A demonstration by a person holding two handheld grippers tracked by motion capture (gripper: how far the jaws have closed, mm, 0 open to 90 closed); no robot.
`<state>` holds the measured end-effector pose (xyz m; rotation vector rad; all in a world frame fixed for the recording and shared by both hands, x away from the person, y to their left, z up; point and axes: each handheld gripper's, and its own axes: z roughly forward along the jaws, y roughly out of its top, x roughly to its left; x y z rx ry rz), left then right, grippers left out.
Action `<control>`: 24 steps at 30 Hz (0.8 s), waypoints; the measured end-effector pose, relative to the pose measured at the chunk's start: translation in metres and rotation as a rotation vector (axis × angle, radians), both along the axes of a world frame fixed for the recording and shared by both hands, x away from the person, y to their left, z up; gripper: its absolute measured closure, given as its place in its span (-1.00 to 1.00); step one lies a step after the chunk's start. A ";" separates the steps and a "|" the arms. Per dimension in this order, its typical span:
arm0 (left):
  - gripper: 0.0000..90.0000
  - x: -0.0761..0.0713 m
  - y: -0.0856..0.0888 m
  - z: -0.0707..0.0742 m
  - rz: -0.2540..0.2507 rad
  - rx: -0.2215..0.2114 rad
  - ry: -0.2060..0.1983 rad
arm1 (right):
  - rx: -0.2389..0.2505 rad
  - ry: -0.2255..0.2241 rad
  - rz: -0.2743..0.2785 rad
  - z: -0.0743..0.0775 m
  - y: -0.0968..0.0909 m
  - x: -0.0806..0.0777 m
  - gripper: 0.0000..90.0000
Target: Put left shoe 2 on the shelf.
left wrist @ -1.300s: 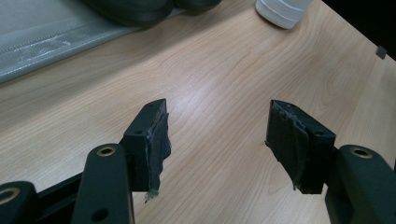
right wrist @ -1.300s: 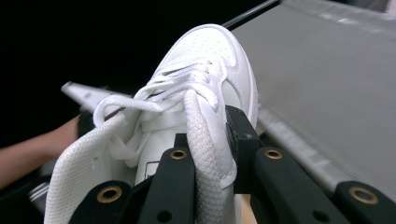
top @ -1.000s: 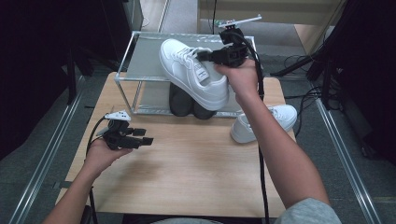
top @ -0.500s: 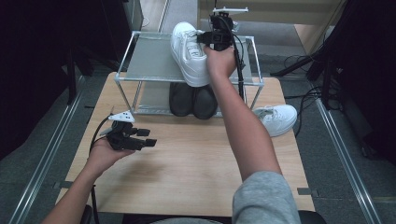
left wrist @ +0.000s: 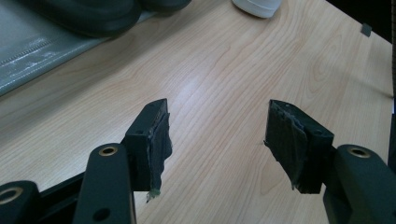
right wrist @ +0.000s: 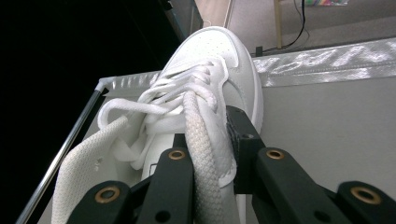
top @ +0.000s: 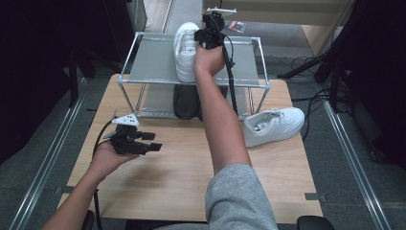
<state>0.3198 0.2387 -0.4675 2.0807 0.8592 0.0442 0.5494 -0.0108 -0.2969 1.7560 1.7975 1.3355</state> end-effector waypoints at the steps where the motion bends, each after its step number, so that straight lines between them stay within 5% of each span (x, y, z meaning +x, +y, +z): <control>1: -0.10 0.000 -0.001 -0.001 -0.002 0.001 0.003 | -0.005 -0.001 -0.006 -0.002 0.004 0.001 0.81; 13: -0.10 0.000 -0.001 -0.001 -0.005 0.011 0.003 | -0.032 -0.012 0.021 -0.008 0.010 0.003 0.66; 18: -0.11 0.000 -0.003 -0.004 -0.016 0.021 0.015 | -0.001 0.018 0.081 -0.009 0.002 0.007 0.49; 24: -0.11 0.000 -0.004 -0.005 -0.014 0.018 0.027 | -0.022 -0.011 0.131 -0.004 0.001 0.002 0.40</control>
